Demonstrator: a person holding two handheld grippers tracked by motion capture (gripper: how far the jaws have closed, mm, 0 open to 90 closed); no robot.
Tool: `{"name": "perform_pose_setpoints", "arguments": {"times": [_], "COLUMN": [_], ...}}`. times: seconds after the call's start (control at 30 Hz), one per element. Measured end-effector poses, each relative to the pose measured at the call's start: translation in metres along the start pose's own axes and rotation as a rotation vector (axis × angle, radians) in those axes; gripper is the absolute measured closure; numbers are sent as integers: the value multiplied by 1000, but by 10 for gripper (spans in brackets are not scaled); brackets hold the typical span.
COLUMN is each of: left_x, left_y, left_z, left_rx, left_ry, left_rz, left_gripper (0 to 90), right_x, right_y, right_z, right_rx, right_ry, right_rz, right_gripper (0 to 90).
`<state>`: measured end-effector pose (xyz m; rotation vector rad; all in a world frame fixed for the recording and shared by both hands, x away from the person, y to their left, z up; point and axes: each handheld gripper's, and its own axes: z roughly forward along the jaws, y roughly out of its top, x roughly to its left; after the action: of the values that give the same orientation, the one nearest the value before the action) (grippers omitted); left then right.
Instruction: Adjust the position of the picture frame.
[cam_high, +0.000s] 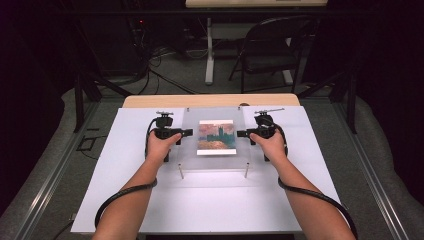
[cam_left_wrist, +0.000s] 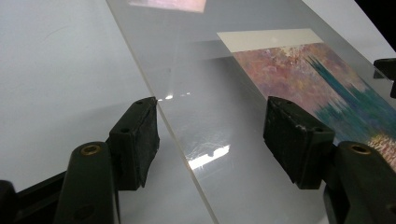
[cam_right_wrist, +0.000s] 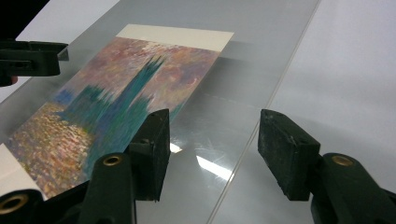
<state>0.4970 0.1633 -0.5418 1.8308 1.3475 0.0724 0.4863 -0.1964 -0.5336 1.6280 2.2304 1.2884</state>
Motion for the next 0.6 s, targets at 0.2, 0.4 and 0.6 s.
{"name": "perform_pose_setpoints", "arguments": {"times": [0.2, 0.4, 0.6], "left_x": [0, 1, 3], "left_y": [2, 3, 3], "left_z": [2, 2, 3], "left_rx": [5, 11, 6], "left_ry": [3, -3, -9], "left_rz": [1, -1, -9], "left_gripper": [354, 354, 354], "right_x": [-3, -4, -5], "right_y": [2, 3, 4], "right_z": [3, 4, 7], "right_rx": [2, 2, -1], "right_ry": [3, 7, 3], "right_rz": [15, 10, 14], "right_gripper": [430, 430, 425]}}
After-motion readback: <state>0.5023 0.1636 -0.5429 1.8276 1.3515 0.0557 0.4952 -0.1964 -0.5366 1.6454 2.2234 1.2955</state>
